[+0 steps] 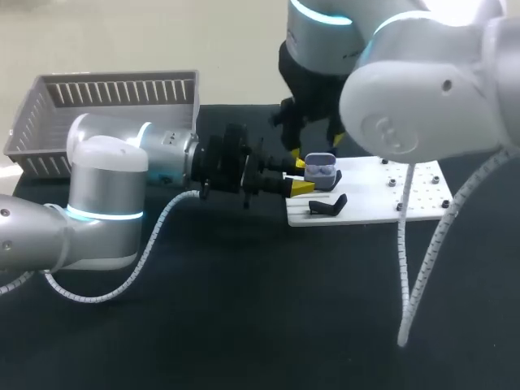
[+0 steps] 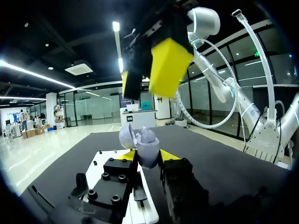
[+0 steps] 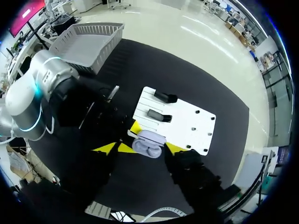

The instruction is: Pick up each earbud case from the left stands, insert the matching earbuds, close the lid, and place the case in the box.

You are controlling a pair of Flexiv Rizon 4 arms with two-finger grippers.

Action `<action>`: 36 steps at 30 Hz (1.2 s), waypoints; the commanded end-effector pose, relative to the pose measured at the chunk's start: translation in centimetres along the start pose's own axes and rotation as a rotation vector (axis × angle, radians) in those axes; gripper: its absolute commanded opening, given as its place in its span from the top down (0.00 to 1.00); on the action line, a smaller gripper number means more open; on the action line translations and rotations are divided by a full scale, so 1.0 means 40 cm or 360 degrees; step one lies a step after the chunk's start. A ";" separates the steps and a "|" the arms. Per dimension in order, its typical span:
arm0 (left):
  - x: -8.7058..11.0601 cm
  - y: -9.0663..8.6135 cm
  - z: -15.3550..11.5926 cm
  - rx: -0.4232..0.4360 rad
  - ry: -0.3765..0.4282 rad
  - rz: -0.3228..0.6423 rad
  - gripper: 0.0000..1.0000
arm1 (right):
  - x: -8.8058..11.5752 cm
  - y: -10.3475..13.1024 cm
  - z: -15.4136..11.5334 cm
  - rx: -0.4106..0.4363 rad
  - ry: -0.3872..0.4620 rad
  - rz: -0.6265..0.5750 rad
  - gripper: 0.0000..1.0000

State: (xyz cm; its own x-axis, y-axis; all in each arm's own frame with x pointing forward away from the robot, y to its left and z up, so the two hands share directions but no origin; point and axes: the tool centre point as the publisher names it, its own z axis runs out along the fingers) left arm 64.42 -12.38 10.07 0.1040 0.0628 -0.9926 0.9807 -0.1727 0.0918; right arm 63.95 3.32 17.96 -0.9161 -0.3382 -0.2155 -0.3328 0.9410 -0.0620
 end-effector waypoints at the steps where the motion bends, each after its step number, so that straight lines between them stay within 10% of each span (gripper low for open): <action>1: 0.001 -0.004 0.000 -0.0008 -0.0003 0.0005 1.00 | 0.006 -0.037 -0.012 0.0028 -0.0063 0.0098 0.00; 19: 0.001 -0.004 0.000 -0.0008 -0.0003 0.0005 1.00 | -0.093 -0.163 0.068 -0.0037 0.0044 0.0356 0.00; 36: 0.001 -0.004 0.000 -0.0008 -0.0003 0.0005 1.00 | -0.033 -0.152 0.128 -0.0052 0.0180 0.0333 0.00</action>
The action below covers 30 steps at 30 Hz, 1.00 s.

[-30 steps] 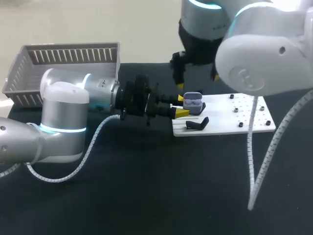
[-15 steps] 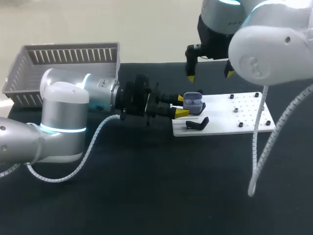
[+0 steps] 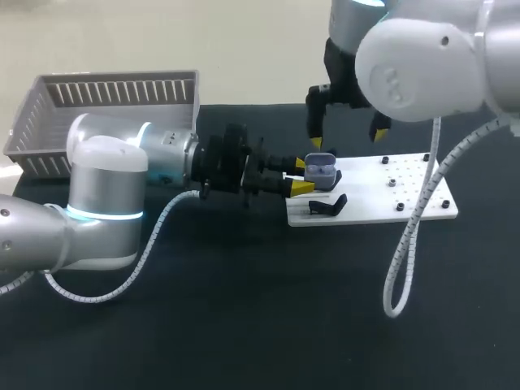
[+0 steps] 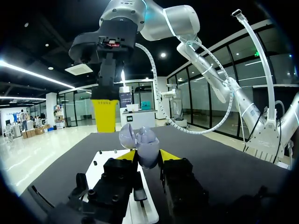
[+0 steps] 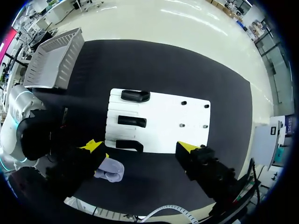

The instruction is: Pick up each earbud case from the left stands, insert the matching earbuds, close the lid, and place the case in the box.

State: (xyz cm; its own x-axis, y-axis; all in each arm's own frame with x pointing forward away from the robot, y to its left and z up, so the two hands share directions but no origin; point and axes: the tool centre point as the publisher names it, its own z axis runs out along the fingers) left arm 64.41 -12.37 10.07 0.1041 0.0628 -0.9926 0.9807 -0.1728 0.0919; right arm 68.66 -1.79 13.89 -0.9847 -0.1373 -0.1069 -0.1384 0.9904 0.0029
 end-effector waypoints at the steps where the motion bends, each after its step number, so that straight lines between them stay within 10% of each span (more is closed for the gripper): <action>1: 0.002 -0.004 0.000 -0.0008 -0.0003 0.0005 1.00 | 0.013 0.000 0.007 -0.0004 0.0002 -0.0004 0.00; 14: 0.002 -0.004 0.000 -0.0008 -0.0003 0.0005 1.00 | 0.070 0.017 0.006 -0.0026 0.0037 -0.0049 0.00; 30: 0.002 -0.004 0.000 -0.0008 -0.0003 0.0005 1.00 | 0.158 0.011 -0.233 -0.0101 -0.0480 -0.0225 0.00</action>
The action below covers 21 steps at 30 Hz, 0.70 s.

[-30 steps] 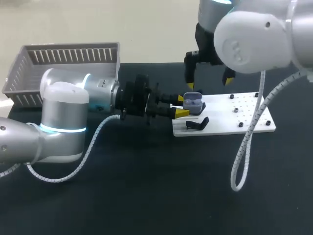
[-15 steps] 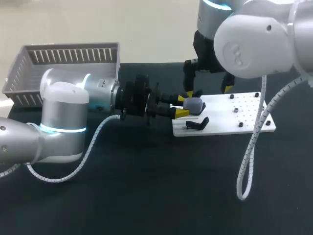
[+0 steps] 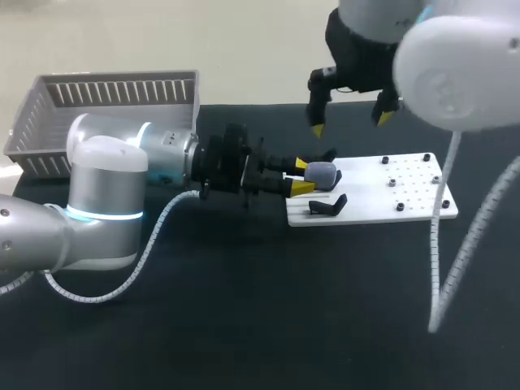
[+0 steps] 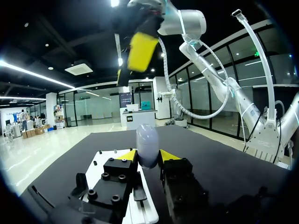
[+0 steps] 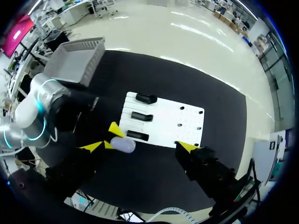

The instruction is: Pick up each earbud case from the left stands, insert the matching earbuds, close the lid, and place the case in the box.

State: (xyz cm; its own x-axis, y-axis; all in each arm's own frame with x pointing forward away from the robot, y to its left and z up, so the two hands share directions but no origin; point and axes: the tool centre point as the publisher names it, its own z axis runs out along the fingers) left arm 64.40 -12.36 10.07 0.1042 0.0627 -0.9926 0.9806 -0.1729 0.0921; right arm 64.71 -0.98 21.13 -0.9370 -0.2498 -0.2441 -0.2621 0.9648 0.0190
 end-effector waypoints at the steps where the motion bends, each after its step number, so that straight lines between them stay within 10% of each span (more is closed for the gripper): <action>1: -0.005 -0.006 -0.005 -0.0041 -0.0003 -0.0007 1.00 | 0.081 -0.012 -0.066 -0.0040 -0.0294 -0.0049 0.00; 13: -0.117 -0.051 -0.130 -0.0692 0.0077 -0.0056 1.00 | 0.081 -0.036 -0.170 -0.0266 -0.0533 -0.0150 0.00; 21: -0.154 0.019 -0.285 -0.1101 0.0285 0.0047 1.00 | 0.081 -0.036 -0.170 -0.0266 -0.0533 -0.0150 0.00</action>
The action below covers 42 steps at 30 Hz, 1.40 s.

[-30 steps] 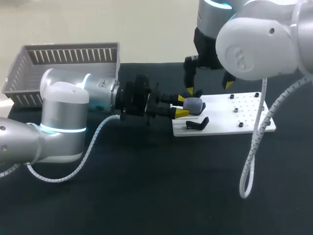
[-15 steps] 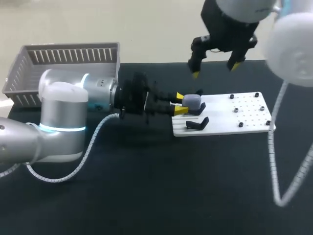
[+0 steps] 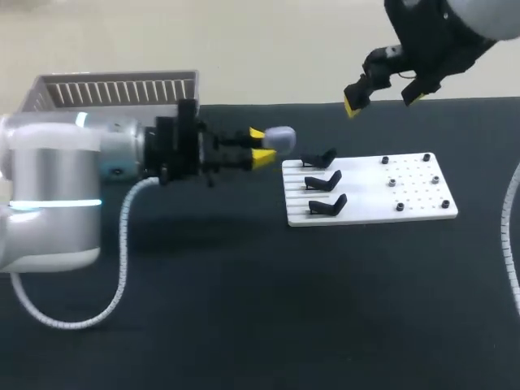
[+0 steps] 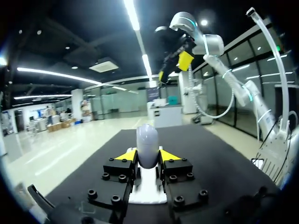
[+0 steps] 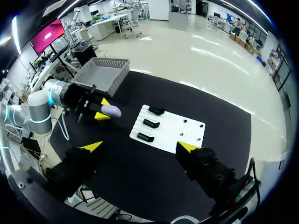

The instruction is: Pick up each earbud case from the left stands, insert the matching earbuds, close the lid, and place the case in the box.

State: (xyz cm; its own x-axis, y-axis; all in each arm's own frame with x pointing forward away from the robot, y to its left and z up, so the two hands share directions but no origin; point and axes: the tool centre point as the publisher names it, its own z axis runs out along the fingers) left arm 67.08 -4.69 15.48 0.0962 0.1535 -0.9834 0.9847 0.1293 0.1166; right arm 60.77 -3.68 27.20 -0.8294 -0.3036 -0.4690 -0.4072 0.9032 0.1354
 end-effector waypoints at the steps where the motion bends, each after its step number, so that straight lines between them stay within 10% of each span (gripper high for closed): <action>1: -0.025 0.032 -0.111 -0.0708 0.0171 0.0106 1.00 | 0.010 0.001 0.003 0.0008 -0.0162 0.0004 0.00; 16: 0.155 0.433 -0.390 -0.1086 0.0480 0.0066 1.00 | 0.010 0.001 0.003 0.0008 -0.0162 0.0004 0.00; 24: 0.180 0.410 -0.395 -0.1013 0.0553 0.0016 1.00 | 0.010 0.001 0.003 0.0008 -0.0162 0.0004 0.00; 25: 0.181 0.403 -0.393 -0.1010 0.0581 0.0007 0.82 | 0.010 0.001 0.003 0.0008 -0.0162 0.0004 0.00; 26: 0.187 0.401 -0.396 -0.1013 0.0597 -0.0025 0.13 | 0.010 0.001 0.003 0.0008 -0.0162 0.0004 0.00; 27: 0.191 0.399 -0.399 -0.1015 0.0592 -0.0034 0.00 | 0.010 0.001 0.003 0.0008 -0.0162 0.0004 0.00; 42: 0.169 0.379 -0.416 -0.1030 0.0542 -0.0023 0.00 | 0.010 0.001 0.003 0.0008 -0.0162 0.0004 0.00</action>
State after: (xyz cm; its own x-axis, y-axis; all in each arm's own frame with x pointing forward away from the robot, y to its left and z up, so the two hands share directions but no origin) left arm 80.58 14.79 13.06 -0.0747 0.4319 -0.8988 0.7871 0.5789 0.2128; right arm 60.62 -3.72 27.00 -0.7892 -0.2726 -0.5503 -0.4056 0.9042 0.1338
